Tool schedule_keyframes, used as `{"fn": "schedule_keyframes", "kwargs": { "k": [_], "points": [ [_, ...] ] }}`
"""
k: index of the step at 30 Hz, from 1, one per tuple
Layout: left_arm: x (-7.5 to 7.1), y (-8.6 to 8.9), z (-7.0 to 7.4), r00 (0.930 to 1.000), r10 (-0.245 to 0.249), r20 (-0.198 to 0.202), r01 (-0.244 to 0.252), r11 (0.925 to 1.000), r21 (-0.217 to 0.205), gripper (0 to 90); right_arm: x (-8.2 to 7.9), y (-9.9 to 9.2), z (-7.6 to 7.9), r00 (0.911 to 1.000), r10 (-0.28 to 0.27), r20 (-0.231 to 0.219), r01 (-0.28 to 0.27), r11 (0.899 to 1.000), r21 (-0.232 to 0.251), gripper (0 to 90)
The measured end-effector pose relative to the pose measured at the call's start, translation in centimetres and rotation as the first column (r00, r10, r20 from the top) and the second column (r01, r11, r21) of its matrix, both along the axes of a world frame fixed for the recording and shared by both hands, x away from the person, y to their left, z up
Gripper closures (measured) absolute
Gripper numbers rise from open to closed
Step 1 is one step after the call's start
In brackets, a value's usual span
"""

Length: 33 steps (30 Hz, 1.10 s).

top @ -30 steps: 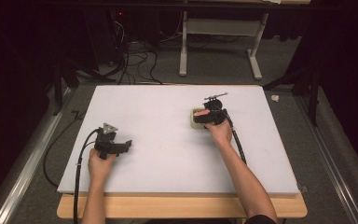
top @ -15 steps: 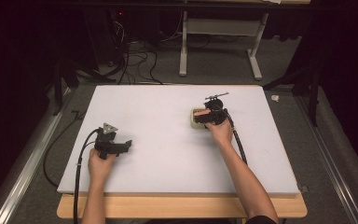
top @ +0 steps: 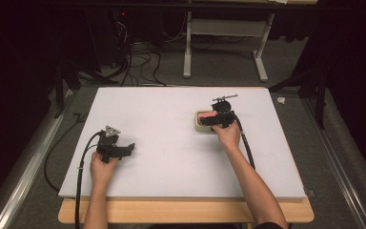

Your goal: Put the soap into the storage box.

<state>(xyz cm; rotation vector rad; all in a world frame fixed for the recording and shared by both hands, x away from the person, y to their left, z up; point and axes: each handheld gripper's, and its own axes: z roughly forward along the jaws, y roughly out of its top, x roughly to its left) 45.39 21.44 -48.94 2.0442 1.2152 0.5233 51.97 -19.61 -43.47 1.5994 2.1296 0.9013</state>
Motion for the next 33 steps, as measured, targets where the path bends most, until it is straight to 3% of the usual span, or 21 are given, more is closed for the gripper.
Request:
{"fn": "schedule_keyframes", "kwargs": {
  "k": [8,20,26,33],
  "points": [
    [0.0,0.0,0.0,1.0,0.0,0.0,0.0,1.0,0.0,15.9,-0.8,-0.5,1.1,0.9994,0.01,0.033,-0.01,1.0,0.007,13.5],
    [0.0,0.0,0.0,1.0,0.0,0.0,0.0,1.0,0.0,15.9,-2.5,-1.4,2.9,0.9929,0.028,0.115,-0.027,1.0,-0.008,14.6],
    [0.0,0.0,0.0,1.0,0.0,-0.001,0.0,1.0,0.0,15.9,-3.0,-2.0,2.8,0.9922,0.022,0.123,-0.022,1.0,0.0,14.9],
    [0.0,0.0,0.0,1.0,0.0,0.0,0.0,1.0,0.0,15.9,-3.8,-2.5,3.3,0.9897,0.024,0.141,-0.02,0.999,-0.029,15.4]
  ]
}}
